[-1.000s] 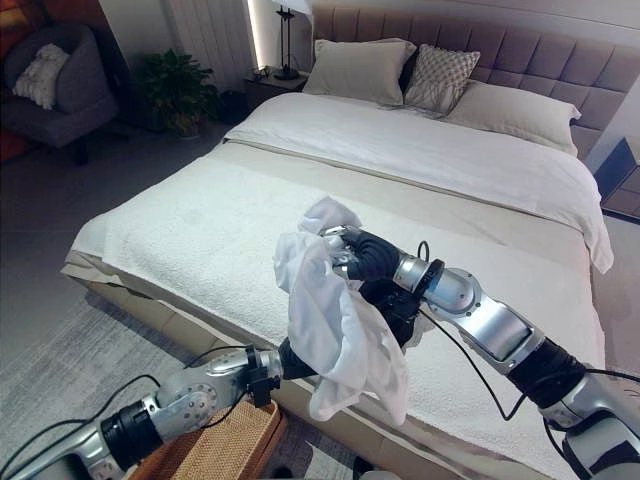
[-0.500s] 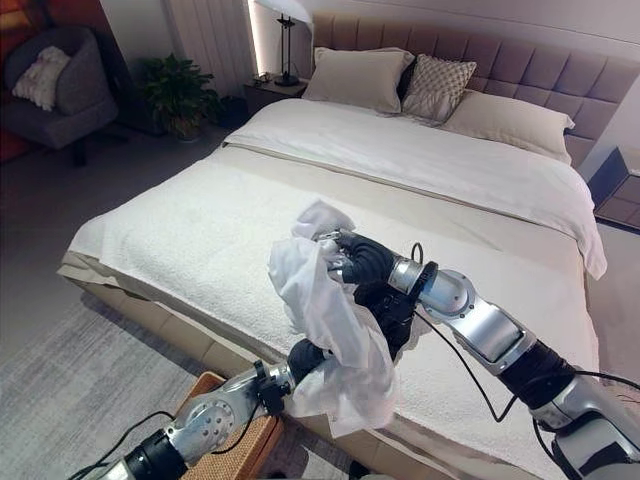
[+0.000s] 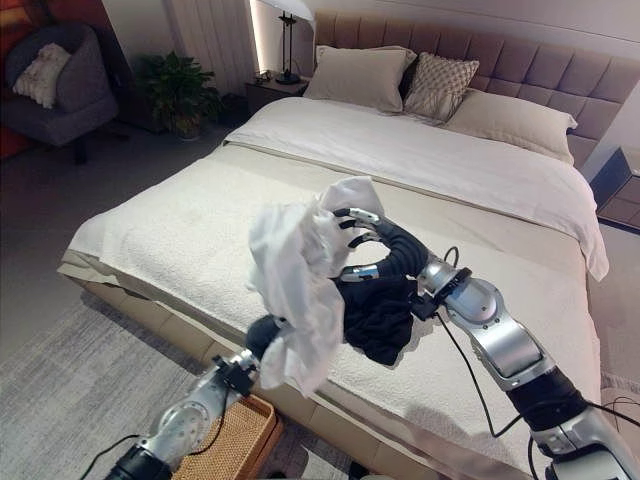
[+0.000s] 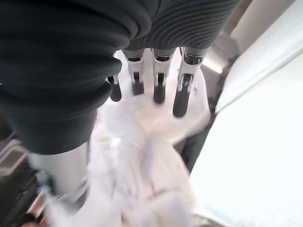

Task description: Pick up clothes into the bucket

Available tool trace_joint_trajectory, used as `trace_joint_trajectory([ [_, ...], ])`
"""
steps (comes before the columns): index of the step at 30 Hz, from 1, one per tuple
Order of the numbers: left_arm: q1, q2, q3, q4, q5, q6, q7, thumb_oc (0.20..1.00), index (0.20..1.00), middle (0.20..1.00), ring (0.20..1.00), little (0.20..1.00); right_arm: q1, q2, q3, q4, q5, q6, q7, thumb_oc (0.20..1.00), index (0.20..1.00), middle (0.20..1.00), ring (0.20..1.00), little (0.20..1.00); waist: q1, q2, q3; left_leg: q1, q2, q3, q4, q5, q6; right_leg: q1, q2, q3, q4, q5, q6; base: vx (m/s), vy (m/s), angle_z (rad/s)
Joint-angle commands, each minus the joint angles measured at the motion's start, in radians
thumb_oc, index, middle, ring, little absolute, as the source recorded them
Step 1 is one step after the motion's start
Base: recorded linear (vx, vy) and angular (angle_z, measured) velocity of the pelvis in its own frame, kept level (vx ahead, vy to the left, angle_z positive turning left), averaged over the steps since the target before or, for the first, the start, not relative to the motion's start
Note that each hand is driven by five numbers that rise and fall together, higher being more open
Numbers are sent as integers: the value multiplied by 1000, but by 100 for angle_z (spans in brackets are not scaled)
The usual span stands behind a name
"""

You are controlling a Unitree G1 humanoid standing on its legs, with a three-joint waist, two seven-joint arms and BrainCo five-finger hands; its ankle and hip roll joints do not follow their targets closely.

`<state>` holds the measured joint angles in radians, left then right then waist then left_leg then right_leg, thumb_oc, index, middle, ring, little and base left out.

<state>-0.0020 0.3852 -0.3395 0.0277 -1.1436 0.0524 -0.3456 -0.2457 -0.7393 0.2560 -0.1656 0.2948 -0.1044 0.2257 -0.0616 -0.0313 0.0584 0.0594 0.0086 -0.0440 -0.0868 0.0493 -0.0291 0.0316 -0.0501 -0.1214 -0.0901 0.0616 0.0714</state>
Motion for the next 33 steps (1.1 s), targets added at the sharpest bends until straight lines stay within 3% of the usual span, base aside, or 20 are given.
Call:
trace_joint_trajectory([
  [1, 2, 38, 99, -56, 117, -138, 44, 200, 200, 200, 200, 200, -7, 47, -86, 19, -31, -65, -54, 1000, 1000, 1000, 1000, 1000, 22, -36, -16, -14, -25, 5, 66, -77, 13, 12, -48, 5, 76, -47, 51, 0, 0, 0],
  [9, 120, 80, 391, -61, 633, -257, 248, 200, 200, 200, 200, 200, 175, 137, -273, 101, -132, -44, -118, 1000, 1000, 1000, 1000, 1000, 39, -34, -15, -9, -22, -7, 59, -76, 8, 24, -46, -7, 66, -56, 46, 18, 0, 2],
  [10, 138, 70, 442, -44, 737, -269, 308, 200, 200, 200, 200, 200, 198, 155, -289, 137, -146, -35, -133, 1000, 1000, 1000, 1000, 1000, 43, -35, -14, -8, -21, -8, 57, -77, 7, 27, -45, -10, 63, -57, 46, 0, 0, 0],
  [15, 169, 51, 526, -3, 864, -281, 392, 200, 200, 200, 200, 200, 249, 183, -314, 221, -161, -21, -157, 1000, 1000, 1000, 1000, 1000, 46, -33, -1, -14, -22, -9, 59, -76, 4, 24, -43, -15, 60, -57, 46, -9, 6, 7],
  [16, 175, 63, 552, 32, 941, -277, 429, 200, 200, 200, 200, 200, 264, 190, -322, 271, -181, -17, -177, 1000, 1000, 1000, 1000, 1000, 46, -32, 8, -21, -21, -10, 61, -75, 3, 20, -43, -17, 61, -57, 46, -20, 6, 6],
  [25, 148, 133, 541, 270, 1081, -234, 516, 200, 200, 200, 200, 200, 262, 235, -312, 563, -230, 4, -287, 1000, 1000, 1000, 1000, 1000, 40, -28, 92, -109, -29, -16, 113, -66, 3, -63, -46, -19, 110, -53, 47, -98, 19, 0],
  [27, 94, 136, 502, 392, 1069, -220, 549, 200, 200, 200, 200, 200, 238, 249, -299, 680, -241, 8, -346, 1000, 1000, 1000, 1000, 1000, 33, -29, 154, -178, -33, -21, 159, -59, 6, -134, -50, -17, 158, -49, 42, -241, 36, 3],
  [30, 66, 135, 487, 450, 1069, -215, 571, 200, 200, 200, 200, 200, 232, 256, -296, 710, -240, 2, -364, 1000, 1000, 1000, 1000, 1000, 28, -30, 175, -213, -34, -23, 183, -58, 7, -170, -51, -17, 183, -50, 41, -156, 36, 2],
  [33, -12, 145, 406, 606, 1111, -195, 658, 200, 200, 200, 200, 200, 215, 273, -270, 826, -243, -9, -435, 1000, 1000, 1000, 1000, 1000, 7, -38, 255, -340, -39, -27, 272, -56, 15, -288, -58, -9, 262, -51, 34, -165, 81, -1],
])
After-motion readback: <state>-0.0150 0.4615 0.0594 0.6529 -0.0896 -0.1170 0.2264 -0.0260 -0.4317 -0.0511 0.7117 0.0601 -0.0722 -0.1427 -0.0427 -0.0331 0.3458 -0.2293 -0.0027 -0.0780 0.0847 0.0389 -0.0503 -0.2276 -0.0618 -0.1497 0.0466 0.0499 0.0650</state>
